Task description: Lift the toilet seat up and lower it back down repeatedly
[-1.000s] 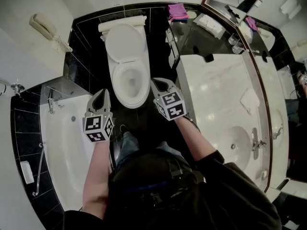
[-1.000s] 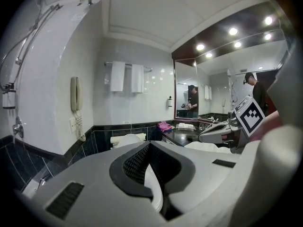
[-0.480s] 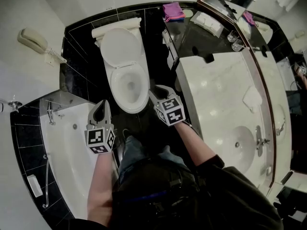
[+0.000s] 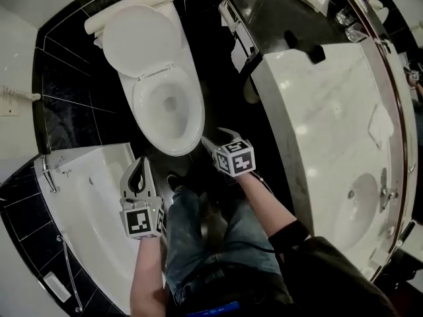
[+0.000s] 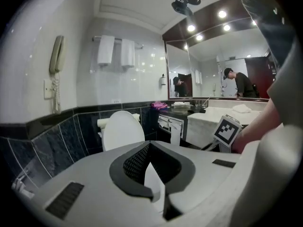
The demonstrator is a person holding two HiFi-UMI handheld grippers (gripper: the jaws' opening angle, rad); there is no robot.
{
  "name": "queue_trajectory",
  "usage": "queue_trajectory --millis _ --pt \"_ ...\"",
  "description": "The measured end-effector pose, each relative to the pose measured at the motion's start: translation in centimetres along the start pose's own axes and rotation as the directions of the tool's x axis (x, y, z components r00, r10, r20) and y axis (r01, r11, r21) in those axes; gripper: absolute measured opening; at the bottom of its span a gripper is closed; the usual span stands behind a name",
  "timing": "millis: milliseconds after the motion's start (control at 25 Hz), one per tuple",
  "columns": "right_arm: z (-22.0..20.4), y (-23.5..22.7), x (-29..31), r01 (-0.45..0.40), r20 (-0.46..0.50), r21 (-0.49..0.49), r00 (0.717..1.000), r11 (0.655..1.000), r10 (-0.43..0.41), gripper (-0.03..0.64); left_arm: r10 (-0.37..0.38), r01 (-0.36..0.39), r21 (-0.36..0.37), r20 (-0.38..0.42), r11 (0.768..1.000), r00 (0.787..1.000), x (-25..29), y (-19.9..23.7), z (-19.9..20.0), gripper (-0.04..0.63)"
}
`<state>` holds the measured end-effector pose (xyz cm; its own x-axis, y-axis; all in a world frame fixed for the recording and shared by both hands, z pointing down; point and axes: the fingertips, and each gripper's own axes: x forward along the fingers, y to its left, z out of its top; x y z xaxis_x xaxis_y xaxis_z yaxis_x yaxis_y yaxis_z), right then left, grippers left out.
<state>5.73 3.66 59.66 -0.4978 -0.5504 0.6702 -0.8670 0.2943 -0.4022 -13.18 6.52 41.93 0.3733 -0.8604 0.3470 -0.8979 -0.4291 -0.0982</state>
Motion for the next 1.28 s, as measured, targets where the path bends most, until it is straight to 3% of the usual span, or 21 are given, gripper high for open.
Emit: queue_trajectory --millis 120,280,560,800,960,1160,1280 --pt "-4.1 -3.2 5.3 -0.013 -0.026 0.122 1.0 0.992 0.016 0.233 -0.022 0.021 -0.016 -0.03 1.0 0.999 3.8 -0.4 -5.5 -0.015" --pt "-8.5 -6.2 11.4 -0.059 -0.028 0.308 0.997 0.95 0.071 0.232 -0.044 0.044 -0.005 -0.05 0.999 0.998 8.0 -0.8 -11.3 -0.015" --pt "-13.4 -9.8 19.3 -0.103 -0.019 0.449 0.992 0.887 0.125 0.232 -0.043 0.045 0.038 -0.059 0.998 0.997 12.7 -0.8 -17.6 -0.015" --pt "-14.2 -10.7 22.8 -0.131 -0.001 0.542 0.988 0.83 0.157 0.232 -0.034 0.037 0.041 -0.081 0.998 0.996 15.5 0.2 -20.7 -0.014" --pt "-14.9 -10.6 24.0 -0.119 -0.029 0.576 0.986 0.809 0.165 0.23 -0.027 0.03 0.033 -0.087 0.999 0.996 16.5 0.6 -21.7 -0.015" --pt "-15.2 -11.0 24.0 -0.09 -0.033 0.627 0.989 0.774 0.142 0.137 -0.029 0.032 0.024 -0.102 0.999 0.994 16.8 0.6 -21.8 -0.014" --pt "-15.1 -11.0 24.0 -0.087 -0.031 0.663 0.989 0.743 0.143 0.133 -0.03 0.032 0.021 -0.108 0.999 0.994 16.7 0.7 -22.0 -0.014"
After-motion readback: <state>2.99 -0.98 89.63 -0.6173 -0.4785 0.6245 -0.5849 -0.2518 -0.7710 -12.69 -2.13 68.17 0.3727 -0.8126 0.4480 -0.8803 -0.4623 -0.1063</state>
